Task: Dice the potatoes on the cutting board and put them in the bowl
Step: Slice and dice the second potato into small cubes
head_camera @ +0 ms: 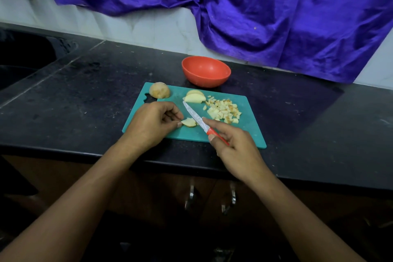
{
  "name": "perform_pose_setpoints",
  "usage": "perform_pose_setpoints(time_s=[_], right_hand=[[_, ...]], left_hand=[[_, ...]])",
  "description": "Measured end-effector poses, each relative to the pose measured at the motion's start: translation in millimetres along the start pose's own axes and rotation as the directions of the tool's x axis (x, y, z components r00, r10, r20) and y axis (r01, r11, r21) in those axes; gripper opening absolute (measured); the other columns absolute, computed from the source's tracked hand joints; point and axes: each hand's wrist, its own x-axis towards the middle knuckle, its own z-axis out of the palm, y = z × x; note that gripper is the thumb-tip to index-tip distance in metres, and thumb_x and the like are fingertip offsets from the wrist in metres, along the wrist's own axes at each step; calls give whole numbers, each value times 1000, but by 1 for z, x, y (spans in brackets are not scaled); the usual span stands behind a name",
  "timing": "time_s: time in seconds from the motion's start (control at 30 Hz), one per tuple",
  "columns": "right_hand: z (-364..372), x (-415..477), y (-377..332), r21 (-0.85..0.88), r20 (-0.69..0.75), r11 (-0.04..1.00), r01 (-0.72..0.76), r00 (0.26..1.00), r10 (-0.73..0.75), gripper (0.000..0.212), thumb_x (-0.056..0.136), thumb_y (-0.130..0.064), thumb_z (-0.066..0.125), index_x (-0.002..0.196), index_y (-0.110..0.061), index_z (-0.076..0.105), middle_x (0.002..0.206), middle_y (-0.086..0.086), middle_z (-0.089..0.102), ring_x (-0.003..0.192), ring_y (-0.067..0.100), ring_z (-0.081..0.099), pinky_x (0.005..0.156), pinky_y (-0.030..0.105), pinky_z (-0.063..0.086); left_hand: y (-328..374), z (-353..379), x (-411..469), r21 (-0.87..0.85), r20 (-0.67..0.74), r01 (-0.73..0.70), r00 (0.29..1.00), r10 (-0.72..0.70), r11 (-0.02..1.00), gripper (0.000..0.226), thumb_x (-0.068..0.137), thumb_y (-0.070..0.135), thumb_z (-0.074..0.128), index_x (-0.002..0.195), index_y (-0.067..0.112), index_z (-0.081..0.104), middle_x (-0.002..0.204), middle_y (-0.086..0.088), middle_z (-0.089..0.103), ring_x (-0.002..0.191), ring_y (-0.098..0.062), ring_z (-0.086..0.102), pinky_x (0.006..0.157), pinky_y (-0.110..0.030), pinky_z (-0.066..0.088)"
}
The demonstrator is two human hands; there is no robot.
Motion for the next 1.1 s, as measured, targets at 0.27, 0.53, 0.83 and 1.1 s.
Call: perform_pose_setpoints(time_s=[0.27,0.53,0.83,1.1], right_hand=[[-3,8,0,398,-97,898,-189,964,246,37,105,-15,56,136,-35,63,63,-5,57,45,8,46,40,23,37],[3,2,-18,-315,-76,936,-160,987,143,43,104,-27,50,145,-38,53,95,-10,64,63,7,58,51,21,39],[2,7,-29,-453,-5,889,-61,998,65,45,104,-28,47,148,-38,49,94,-7,64,70,9,57,59,29,45],[-13,38,-26,-552,154,830,83,988,4,45,104,-33,46,148,-45,47,127,3,65,108,23,61,79,36,49]], left_hand=[[-6,-8,5,-47,98,-11,995,16,999,22,88,14,78,101,31,74,97,18,73,78,4,63,68,-6,45],[-6,-10,19,20,238,-32,971,27,999,32,87,22,81,114,36,71,99,16,71,68,1,60,69,-15,47],[-2,2,2,77,67,-72,996,66,994,16,88,28,78,101,37,75,91,24,71,72,4,60,61,-13,38],[7,11,-9,105,-38,-24,999,28,994,19,82,36,83,96,35,70,79,19,69,70,9,60,64,-19,45]])
